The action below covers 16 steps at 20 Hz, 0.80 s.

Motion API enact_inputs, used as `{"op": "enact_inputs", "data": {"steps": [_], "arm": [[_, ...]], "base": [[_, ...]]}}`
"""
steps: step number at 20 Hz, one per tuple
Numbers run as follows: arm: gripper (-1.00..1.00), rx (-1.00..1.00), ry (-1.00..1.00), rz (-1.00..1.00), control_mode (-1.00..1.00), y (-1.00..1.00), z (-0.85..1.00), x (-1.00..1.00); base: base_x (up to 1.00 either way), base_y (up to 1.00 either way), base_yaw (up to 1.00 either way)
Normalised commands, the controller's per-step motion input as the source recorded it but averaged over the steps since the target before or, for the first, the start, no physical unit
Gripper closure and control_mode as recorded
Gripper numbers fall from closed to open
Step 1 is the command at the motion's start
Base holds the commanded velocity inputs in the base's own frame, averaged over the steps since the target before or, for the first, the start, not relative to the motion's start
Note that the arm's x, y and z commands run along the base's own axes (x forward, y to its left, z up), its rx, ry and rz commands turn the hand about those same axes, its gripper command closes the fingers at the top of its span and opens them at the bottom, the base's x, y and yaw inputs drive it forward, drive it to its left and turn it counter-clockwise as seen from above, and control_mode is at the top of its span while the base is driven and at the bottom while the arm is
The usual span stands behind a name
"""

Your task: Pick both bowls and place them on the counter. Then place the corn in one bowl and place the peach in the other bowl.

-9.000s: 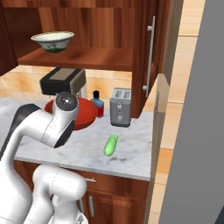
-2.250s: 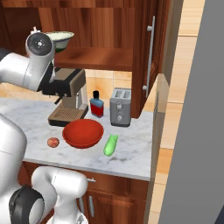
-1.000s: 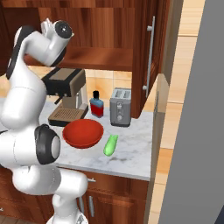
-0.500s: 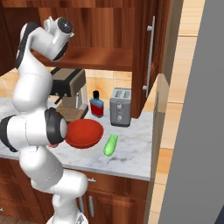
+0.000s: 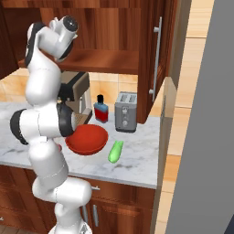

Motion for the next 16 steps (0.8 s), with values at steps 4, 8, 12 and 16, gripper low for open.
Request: {"op": "enact_inputs", "data": {"steps": [4, 8, 12, 16], "arm": [[-1.0, -0.02, 0.06, 0.0, -1.0, 0.07, -0.11, 0.43], [-1.0, -0.01, 0.01, 0.0, -1.0, 0.01, -0.05, 0.42], [-1.0, -0.03, 0.0, 0.0, -1.0, 0.08, -0.04, 0.21], [1.0, -0.03, 0.04, 0.0, -1.0, 0.16, -0.13, 0.0]], "base": [[0.0, 0.0, 0.0], [0.0, 0.0, 0.0], [0.0, 0.0, 0.0], [0.0, 0.0, 0.0]]}}
